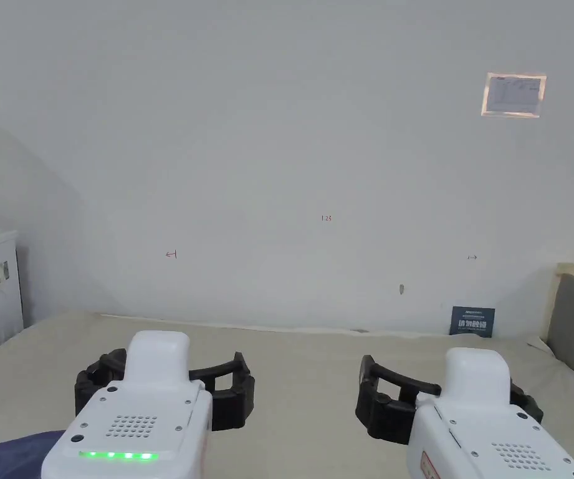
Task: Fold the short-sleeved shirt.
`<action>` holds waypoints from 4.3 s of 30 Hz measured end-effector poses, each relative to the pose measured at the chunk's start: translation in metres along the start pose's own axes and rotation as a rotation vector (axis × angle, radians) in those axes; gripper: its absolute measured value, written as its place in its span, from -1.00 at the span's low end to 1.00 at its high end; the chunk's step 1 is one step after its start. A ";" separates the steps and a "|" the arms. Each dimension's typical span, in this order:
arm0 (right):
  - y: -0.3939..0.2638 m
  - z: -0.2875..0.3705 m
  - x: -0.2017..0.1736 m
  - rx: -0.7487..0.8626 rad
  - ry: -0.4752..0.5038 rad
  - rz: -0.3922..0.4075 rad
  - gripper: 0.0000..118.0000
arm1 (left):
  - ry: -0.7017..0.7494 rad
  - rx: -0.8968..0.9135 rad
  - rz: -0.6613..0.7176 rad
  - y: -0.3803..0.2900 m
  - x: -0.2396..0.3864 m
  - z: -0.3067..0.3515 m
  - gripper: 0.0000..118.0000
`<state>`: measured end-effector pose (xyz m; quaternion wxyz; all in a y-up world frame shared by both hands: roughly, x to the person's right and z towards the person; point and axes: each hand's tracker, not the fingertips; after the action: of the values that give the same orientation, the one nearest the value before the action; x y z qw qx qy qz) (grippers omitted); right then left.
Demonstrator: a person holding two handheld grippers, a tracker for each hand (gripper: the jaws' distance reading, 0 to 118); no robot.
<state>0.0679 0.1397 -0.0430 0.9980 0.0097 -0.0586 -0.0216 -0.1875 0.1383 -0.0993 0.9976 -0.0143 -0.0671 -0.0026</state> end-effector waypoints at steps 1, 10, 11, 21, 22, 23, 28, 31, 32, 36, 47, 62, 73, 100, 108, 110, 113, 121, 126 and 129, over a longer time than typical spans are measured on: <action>0.000 0.001 -0.001 0.004 0.000 0.000 1.00 | 0.004 -0.001 0.000 0.000 -0.001 0.000 1.00; 0.001 0.002 0.002 0.003 -0.001 0.005 1.00 | 0.020 0.017 0.010 0.000 -0.002 0.000 1.00; 0.001 0.002 0.002 0.004 -0.003 0.004 1.00 | 0.027 0.018 0.001 -0.001 -0.001 0.000 1.00; 0.003 0.011 -0.001 0.080 -0.069 0.049 -1.00 | 0.038 0.066 -0.028 -0.006 0.009 0.010 -1.00; 0.002 0.012 -0.003 0.062 -0.032 0.045 -1.00 | -0.018 0.045 -0.033 -0.005 0.009 0.010 -1.00; 0.003 0.013 -0.004 0.058 -0.010 0.054 -1.00 | -0.001 0.053 -0.040 -0.005 0.009 0.010 -1.00; 0.003 0.012 -0.009 0.063 -0.010 0.055 -1.00 | 0.022 0.067 -0.056 -0.002 0.008 0.007 -1.00; 0.003 0.009 -0.009 0.054 0.000 0.047 -1.00 | 0.017 0.065 -0.055 -0.004 0.005 0.007 -1.00; 0.002 0.008 -0.009 0.052 0.005 0.045 -1.00 | 0.018 0.062 -0.054 -0.002 0.003 0.006 -1.00; -0.003 0.006 -0.009 0.060 0.060 0.012 -1.00 | 0.021 0.054 -0.044 -0.005 -0.006 0.004 -1.00; -0.042 -0.034 -0.023 -0.052 0.074 0.047 -1.00 | 0.092 -0.070 -0.035 -0.052 -0.044 -0.036 -1.00; -0.122 -0.117 0.003 -0.263 0.092 -0.039 -1.00 | 0.109 -0.666 0.069 -0.210 -0.075 -0.224 -1.00; -0.157 -0.148 0.024 -0.352 0.112 -0.041 -1.00 | 0.172 -0.856 0.057 -0.296 -0.084 -0.304 1.00; -0.170 -0.152 0.035 -0.405 0.090 -0.061 -1.00 | 0.162 -0.743 0.014 -0.290 -0.123 -0.291 -0.90; -0.159 -0.149 0.029 -0.367 0.086 -0.077 -1.00 | 0.204 -0.450 -0.065 -0.172 -0.137 -0.273 -0.90; -0.154 -0.148 0.026 -0.360 0.086 -0.083 -1.00 | 0.172 -0.380 -0.080 -0.142 -0.133 -0.266 -0.90; -0.147 -0.146 0.023 -0.342 0.100 -0.098 -1.00 | 0.146 -0.291 -0.118 -0.106 -0.121 -0.257 -0.89; -0.121 -0.127 0.026 -0.279 0.094 -0.089 -1.00 | -0.066 -0.201 -0.147 -0.062 -0.063 -0.231 -0.89; -0.104 -0.112 0.043 -0.230 0.069 -0.113 -1.00 | -0.202 -0.213 -0.170 -0.066 -0.001 -0.224 -0.89; -0.095 -0.100 0.055 -0.184 0.024 -0.134 -1.00 | -0.305 -0.239 -0.180 -0.073 0.046 -0.220 -0.89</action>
<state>0.1302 0.0441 -0.1381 0.9916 -0.0778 -0.0434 -0.0935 -0.1126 0.0591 -0.3088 0.9629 -0.1269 -0.2173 -0.0973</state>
